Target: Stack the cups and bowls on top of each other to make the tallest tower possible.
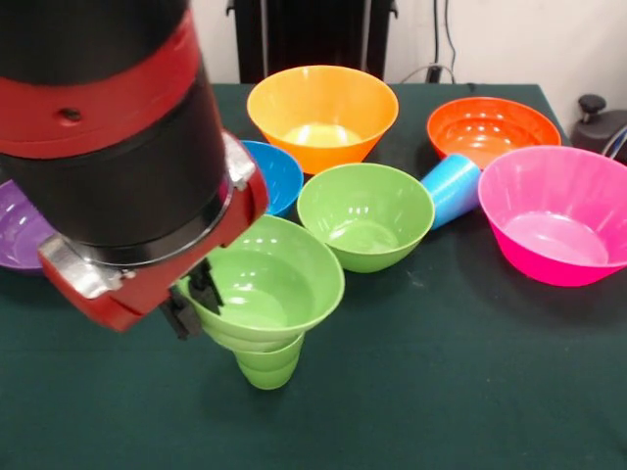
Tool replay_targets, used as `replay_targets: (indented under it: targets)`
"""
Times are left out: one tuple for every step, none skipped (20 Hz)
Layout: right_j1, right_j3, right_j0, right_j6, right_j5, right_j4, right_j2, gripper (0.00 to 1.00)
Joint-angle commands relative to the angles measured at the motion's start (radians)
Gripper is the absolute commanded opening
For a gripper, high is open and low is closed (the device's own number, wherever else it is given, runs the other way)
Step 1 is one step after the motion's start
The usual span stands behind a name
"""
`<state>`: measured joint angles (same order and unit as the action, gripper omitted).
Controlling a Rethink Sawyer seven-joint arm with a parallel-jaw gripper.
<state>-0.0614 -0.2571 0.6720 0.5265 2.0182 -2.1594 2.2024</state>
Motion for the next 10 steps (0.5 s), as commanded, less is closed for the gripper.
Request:
replay_targets:
  targets:
    - [0.041,0.109,0.013,-0.344,0.052,-0.125,-0.047,0.0]
    - [0.043,0.111,0.012,-0.349,0.054,-0.134,-0.039,0.0]
    - [0.045,0.11,0.013,-0.363,0.064,-0.139,-0.038,0.0]
    - [0.047,0.111,0.012,-0.365,0.069,-0.145,-0.034,0.0]
    - [0.049,0.111,0.011,-0.366,0.073,-0.15,-0.03,0.0]
    - [0.053,0.114,0.007,-0.363,0.075,-0.161,-0.02,0.0]
    - [0.054,0.114,0.006,-0.359,0.085,-0.165,-0.019,0.0]
    - [0.057,0.115,0.003,-0.353,0.091,-0.17,-0.011,0.0]
    - [0.059,0.117,-0.001,-0.347,0.097,-0.175,-0.004,0.0]
    - [0.06,0.12,-0.005,-0.342,0.102,-0.186,0.006,0.0]
